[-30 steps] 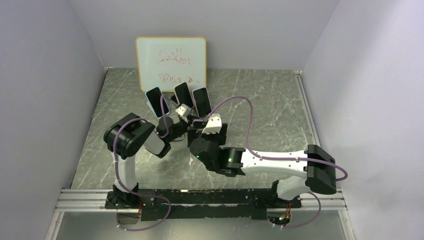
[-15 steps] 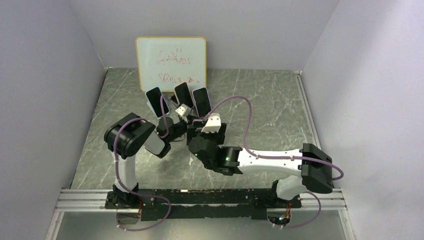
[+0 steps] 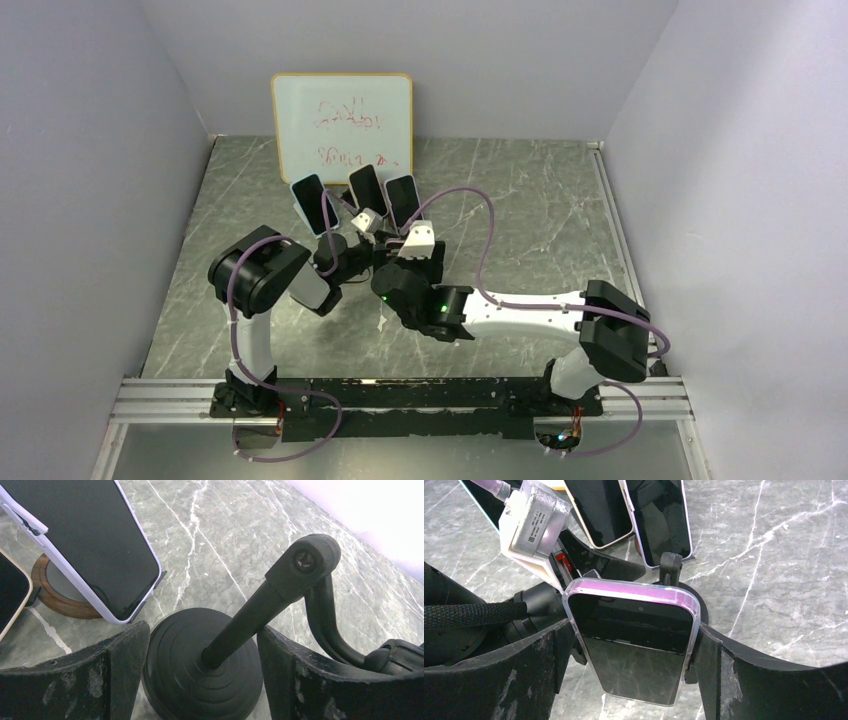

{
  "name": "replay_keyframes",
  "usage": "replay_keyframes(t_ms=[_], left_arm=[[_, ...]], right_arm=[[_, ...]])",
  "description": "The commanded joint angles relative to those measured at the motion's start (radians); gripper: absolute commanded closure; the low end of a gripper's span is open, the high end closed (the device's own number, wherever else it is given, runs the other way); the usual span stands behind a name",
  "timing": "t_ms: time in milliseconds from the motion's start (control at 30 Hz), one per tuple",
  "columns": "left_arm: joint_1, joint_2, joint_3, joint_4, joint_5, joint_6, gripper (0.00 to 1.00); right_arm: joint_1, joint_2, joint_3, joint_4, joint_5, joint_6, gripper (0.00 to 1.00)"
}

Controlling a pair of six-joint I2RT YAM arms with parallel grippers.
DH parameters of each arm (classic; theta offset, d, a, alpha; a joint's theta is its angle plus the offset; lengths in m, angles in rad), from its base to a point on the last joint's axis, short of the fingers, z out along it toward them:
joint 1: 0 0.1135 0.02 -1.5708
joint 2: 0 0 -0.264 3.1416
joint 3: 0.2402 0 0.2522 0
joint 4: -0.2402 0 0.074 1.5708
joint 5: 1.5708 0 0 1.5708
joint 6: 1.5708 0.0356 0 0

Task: Place the phone on the phone stand

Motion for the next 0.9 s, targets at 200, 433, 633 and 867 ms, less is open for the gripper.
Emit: replay_keyframes(t_ms=[200,433,633,867], left_arm=[[0.011,0.000,0.019,-0.028,-0.015,0.030,0.18],[0.013,-0.029,0.015,-0.058,-0.020,0.036,0.18],[0.012,-0.089,0.005,-0.116,-0.031,0.045,0.13],[0.013,-0.185,0.017,-0.219,-0.026,0.077,0.12]], right_arm=[[-0.048,0.020,0.009,0.033,-0.035,0.035,0.25],[-0.091,0.007,-0.021,0.056,-0.032,0.011,0.33],[-0.124,-0.066,-0.074,0.055,-0.031,-0.010,0.34],[-0.161,-0.164,-0.138,0.016,-0.031,-0.040,0.33]])
